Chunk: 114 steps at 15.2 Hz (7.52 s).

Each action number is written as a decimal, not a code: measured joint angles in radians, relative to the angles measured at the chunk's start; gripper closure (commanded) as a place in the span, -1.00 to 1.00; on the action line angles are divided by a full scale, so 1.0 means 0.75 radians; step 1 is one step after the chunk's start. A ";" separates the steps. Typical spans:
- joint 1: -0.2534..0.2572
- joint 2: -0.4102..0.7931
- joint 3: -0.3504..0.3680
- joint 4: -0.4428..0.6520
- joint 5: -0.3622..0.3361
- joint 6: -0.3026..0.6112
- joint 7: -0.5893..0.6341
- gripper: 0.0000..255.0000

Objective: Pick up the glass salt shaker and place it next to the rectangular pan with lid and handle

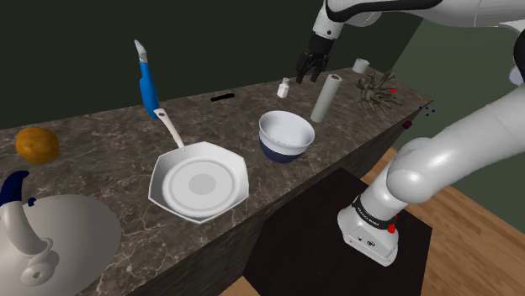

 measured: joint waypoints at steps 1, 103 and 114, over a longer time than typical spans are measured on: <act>-0.001 0.049 -0.009 0.039 0.002 0.009 -0.013 -1.00; 0.298 0.165 0.216 0.314 -0.022 -0.148 0.513 1.00; 0.444 0.139 0.430 0.274 0.027 -0.128 0.857 1.00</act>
